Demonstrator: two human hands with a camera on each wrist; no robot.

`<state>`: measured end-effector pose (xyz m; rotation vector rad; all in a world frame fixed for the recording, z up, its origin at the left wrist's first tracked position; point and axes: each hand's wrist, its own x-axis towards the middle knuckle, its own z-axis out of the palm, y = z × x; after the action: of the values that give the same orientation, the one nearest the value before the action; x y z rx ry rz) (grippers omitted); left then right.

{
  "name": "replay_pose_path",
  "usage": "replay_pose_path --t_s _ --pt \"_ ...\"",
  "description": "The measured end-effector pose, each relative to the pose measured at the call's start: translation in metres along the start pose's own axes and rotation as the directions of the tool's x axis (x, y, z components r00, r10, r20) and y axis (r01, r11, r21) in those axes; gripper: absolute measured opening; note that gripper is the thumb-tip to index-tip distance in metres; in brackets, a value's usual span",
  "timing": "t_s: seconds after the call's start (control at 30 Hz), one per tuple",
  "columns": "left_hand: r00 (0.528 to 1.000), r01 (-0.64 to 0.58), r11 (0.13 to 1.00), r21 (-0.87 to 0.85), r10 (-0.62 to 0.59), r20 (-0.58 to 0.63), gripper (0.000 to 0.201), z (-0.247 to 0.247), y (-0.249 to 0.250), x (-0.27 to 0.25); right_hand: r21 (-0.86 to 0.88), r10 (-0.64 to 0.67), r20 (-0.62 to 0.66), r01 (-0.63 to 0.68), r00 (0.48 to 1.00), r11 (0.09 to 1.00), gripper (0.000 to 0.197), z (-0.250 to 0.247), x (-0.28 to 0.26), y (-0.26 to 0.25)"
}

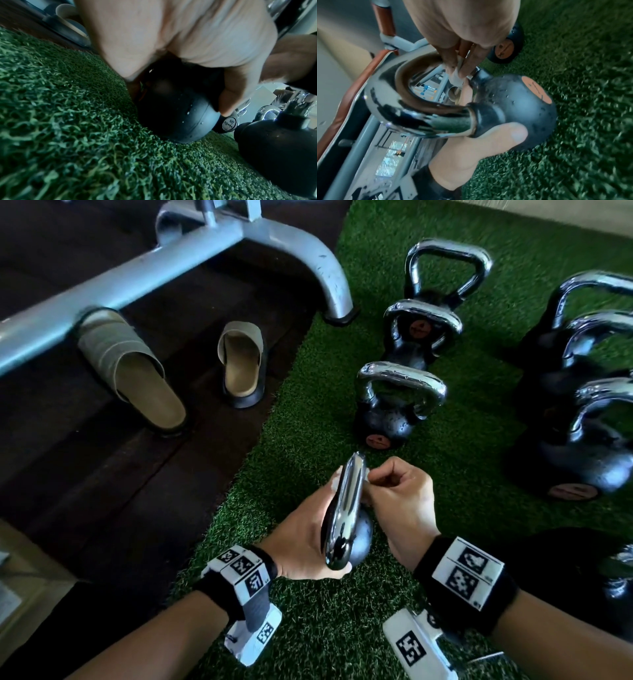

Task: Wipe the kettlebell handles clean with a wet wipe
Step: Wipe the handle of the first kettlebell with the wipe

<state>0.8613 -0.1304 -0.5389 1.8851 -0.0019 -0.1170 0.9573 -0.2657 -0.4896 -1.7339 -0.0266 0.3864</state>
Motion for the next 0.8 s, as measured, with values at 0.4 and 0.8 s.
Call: replay_pose_path --t_s 0.4,0.8 --pt "1.000 0.000 0.998 -0.056 0.001 0.011 0.123 0.006 0.007 0.002 -0.181 0.094 0.054 -0.083 0.994 0.980 0.031 -0.004 0.001 0.000" --pt "0.926 0.231 0.972 0.034 -0.231 0.299 0.101 -0.025 0.000 0.013 -0.196 0.415 0.558 -0.372 0.719 0.907 0.021 -0.045 -0.025 -0.027"
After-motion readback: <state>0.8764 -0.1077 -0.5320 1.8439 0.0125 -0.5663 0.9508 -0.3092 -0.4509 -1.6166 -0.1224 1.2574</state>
